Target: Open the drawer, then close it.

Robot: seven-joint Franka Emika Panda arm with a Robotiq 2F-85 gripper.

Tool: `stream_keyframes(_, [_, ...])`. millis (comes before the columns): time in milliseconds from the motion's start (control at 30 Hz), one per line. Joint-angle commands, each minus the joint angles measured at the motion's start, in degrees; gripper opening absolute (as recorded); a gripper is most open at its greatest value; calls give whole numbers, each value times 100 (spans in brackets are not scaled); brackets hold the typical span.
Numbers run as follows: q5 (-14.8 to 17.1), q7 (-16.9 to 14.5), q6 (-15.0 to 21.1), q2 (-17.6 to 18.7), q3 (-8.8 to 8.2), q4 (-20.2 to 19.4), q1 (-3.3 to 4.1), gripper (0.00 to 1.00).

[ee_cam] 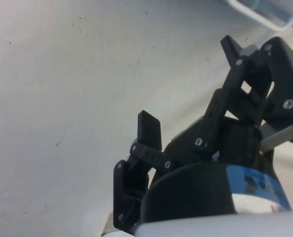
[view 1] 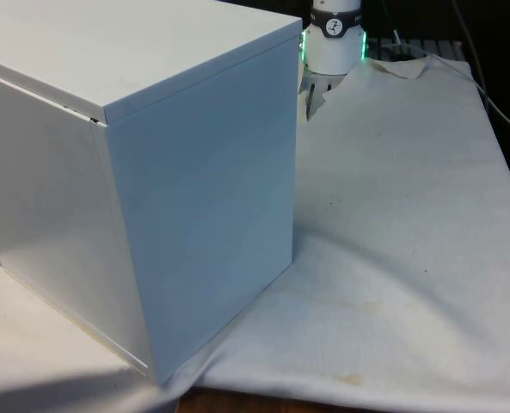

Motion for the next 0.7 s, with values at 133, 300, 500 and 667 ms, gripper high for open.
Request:
stream_keyframes(133, [-201,-29,275,-29,6,-92,-11,100])
stream_keyframes(300, [-344,-46,395,-40,6,-143,-17,100])
stream_keyframes(500, [-418,-74,413,-23,0,-166,0,100])
stream_keyframes(667, [-710,-57,625,-57,0,-264,-17,100])
